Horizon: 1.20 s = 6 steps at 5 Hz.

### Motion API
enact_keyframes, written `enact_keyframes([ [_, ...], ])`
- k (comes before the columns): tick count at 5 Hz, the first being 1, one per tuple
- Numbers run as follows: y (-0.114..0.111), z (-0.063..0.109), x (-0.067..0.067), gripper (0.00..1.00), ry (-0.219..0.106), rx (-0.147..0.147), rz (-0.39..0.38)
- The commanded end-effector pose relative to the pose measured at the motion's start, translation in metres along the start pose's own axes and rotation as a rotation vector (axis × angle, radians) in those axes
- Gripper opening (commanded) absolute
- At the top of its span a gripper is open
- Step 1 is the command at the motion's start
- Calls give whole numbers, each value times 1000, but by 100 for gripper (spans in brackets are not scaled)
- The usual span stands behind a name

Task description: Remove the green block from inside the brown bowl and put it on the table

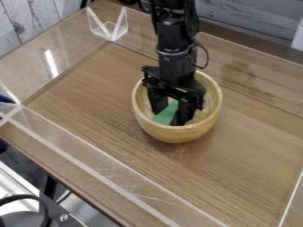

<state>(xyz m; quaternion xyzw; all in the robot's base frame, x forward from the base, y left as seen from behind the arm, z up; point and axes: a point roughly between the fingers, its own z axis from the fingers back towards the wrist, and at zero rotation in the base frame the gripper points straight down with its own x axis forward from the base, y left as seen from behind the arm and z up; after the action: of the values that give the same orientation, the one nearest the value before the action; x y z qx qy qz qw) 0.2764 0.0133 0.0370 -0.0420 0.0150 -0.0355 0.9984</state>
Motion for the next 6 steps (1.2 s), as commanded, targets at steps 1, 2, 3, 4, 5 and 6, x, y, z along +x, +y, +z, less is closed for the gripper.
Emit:
enact_keyframes([
  [1, -2, 10, 7, 0, -38, 5, -6],
  [2, -4, 17, 7, 0, -51, 7, -8],
  [3, -6, 24, 7, 0, -65, 8, -10],
  [4, -8, 32, 7, 0, -80, 8, -14],
  [5, -11, 40, 7, 0, -96, 8, -19],
  [6, -14, 48, 8, 0, -112, 8, -25],
])
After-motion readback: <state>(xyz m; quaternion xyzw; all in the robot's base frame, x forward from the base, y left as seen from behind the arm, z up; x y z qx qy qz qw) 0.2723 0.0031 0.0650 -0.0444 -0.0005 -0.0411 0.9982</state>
